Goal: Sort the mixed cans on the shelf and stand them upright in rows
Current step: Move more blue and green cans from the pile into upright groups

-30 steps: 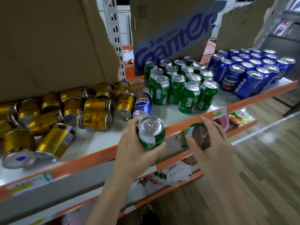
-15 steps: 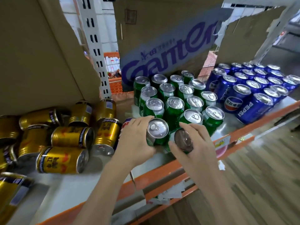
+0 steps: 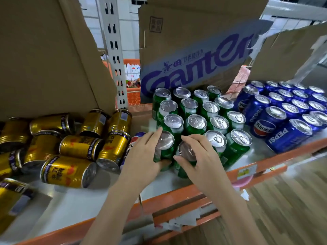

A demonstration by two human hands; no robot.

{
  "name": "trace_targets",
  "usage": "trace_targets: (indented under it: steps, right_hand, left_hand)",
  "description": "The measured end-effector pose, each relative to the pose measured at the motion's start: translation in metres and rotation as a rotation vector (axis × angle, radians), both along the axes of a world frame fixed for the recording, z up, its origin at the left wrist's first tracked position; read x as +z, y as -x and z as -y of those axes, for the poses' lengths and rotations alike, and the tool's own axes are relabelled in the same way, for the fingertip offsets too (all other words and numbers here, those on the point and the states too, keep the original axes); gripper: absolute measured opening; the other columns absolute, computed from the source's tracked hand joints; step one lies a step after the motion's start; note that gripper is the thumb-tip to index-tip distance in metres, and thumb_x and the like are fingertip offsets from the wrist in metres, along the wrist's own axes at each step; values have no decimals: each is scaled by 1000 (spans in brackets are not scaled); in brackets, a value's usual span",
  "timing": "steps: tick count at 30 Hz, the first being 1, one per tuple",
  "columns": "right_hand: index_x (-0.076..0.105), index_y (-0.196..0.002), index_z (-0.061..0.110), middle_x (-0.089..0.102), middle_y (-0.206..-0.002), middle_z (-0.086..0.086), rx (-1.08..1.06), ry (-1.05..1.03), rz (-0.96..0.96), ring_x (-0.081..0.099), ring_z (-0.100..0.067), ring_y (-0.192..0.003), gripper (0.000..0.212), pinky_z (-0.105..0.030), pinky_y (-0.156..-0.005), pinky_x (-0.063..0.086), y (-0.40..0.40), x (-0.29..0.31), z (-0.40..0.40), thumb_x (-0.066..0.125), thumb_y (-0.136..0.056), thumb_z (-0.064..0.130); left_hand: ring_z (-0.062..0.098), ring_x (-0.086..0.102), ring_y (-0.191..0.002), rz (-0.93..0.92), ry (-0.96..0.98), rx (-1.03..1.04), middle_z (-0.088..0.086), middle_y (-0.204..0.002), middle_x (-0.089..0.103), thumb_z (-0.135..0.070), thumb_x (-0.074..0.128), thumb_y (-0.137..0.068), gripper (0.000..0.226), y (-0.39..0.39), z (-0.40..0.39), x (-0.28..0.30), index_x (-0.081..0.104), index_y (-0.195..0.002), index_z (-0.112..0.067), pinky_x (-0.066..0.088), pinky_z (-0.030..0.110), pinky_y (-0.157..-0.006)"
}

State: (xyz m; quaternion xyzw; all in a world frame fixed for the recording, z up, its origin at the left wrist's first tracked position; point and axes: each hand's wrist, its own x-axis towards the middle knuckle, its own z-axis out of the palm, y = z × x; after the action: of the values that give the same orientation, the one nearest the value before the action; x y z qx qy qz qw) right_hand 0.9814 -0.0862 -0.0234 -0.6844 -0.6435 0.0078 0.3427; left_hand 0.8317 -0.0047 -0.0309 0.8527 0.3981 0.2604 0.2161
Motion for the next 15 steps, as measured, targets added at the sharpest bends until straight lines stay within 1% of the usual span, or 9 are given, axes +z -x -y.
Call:
trace_targets:
  steps: [2, 4, 6, 8, 10, 13, 14, 15]
  right_hand:
    - [56, -124, 11, 49, -116, 1, 18, 4, 5, 39, 2, -101, 51, -14, -89, 37, -2, 0, -2, 59, -81, 38]
    - [57, -122, 9, 52, -115, -2, 22, 6, 44, 47, -8, -102, 50, -18, -87, 39, -5, -1, -4, 58, -82, 38]
    - [58, -121, 6, 55, -115, -6, 10, 14, 100, 54, -20, -103, 50, -24, -86, 44, -8, -2, -5, 57, -82, 38]
    - [58, -120, 3, 57, -114, -9, -16, 7, 159, 57, -25, -104, 50, -31, -86, 48, -10, -2, -6, 56, -83, 38]
    - [60, -116, 0, 60, -112, -11, -39, -30, 265, 58, -28, -105, 50, -36, -89, 50, -10, -5, -6, 51, -85, 38]
    - [62, -115, 1, 63, -115, -13, -68, -38, 380, 56, -32, -114, 53, -43, -97, 46, -9, -9, -4, 39, -87, 39]
    - [62, -116, 1, 63, -117, -13, -75, -32, 391, 55, -32, -117, 53, -45, -99, 43, -9, -10, -3, 38, -87, 38]
    - [62, -117, 2, 62, -119, -13, -81, -31, 392, 54, -31, -119, 53, -45, -101, 39, -10, -12, -2, 37, -87, 38]
  left_hand:
    - [16, 37, -126, -27, -26, 16, 0, -139, 43, -27, 77, -74, 87, 0, 3, 0, 28, -146, -19, 29, 23, -102]
    - [16, 35, -129, -63, -12, 37, 0, -142, 40, -30, 74, -77, 88, -1, 6, 2, 23, -147, -19, 29, 25, -104]
    - [17, 32, -130, -116, -11, 46, -1, -144, 34, -35, 71, -80, 89, -5, 8, 5, 16, -149, -19, 30, 27, -104]
    - [19, 31, -130, -190, -12, 59, -1, -145, 29, -36, 67, -84, 90, -10, 11, 7, 8, -150, -20, 31, 28, -102]
    - [21, 30, -131, -282, -41, 89, 1, -146, 24, -37, 63, -87, 90, -14, 12, 9, 1, -150, -20, 32, 29, -101]
    - [25, 28, -133, -410, -100, 138, 4, -150, 16, -39, 57, -89, 89, -15, 21, 18, -6, -149, -21, 31, 30, -104]
    - [26, 27, -134, -436, -100, 155, 5, -151, 14, -39, 58, -89, 89, -12, 26, 21, -5, -149, -21, 31, 31, -104]
    - [28, 29, -134, -448, -118, 172, 8, -151, 17, -39, 61, -86, 90, -9, 32, 22, 0, -150, -20, 32, 33, -104]
